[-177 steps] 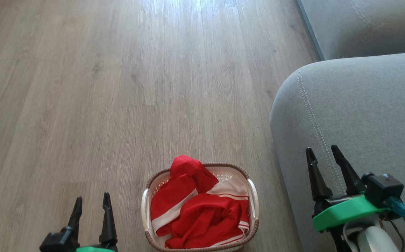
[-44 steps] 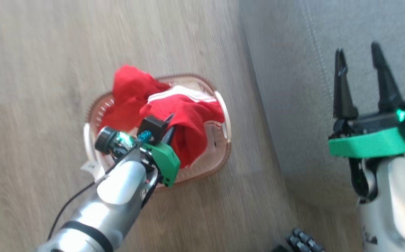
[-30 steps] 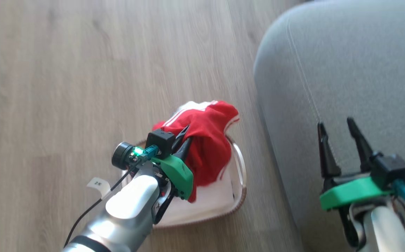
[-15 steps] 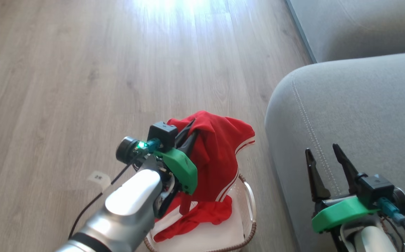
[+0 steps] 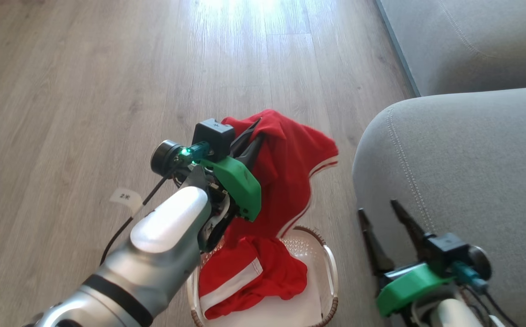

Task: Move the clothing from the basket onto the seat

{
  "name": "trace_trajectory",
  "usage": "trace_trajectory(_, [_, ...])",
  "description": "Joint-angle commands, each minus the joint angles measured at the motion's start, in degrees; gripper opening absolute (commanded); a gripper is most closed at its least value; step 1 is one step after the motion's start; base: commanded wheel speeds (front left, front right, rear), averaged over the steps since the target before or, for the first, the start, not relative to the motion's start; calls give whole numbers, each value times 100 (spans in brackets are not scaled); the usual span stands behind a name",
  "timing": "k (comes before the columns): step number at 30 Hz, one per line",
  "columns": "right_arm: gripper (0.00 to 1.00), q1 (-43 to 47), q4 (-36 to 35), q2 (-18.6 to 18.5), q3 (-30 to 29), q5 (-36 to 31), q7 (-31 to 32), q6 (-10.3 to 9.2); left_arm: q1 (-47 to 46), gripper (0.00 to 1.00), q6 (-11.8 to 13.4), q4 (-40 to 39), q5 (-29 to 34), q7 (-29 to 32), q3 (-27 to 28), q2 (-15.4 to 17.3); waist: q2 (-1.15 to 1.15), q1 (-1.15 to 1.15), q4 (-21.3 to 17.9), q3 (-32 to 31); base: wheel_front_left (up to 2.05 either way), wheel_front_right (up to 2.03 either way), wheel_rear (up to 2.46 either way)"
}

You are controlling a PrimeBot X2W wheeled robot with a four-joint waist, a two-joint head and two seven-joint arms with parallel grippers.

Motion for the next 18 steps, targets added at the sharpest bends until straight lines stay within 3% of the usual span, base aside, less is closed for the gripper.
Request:
trace_trajectory(1, [100, -437, -95, 2, 251, 27, -30, -2, -415, 0, 45, -201, -55, 13, 255, 68, 0, 1, 9, -6, 0, 0, 0])
trace_trajectory(18, [100, -1730, 1073, 2, 1705, 543, -31, -2, -545, 0, 126, -438, -135, 153, 26, -128, 0, 1, 192, -147, 0, 0, 0])
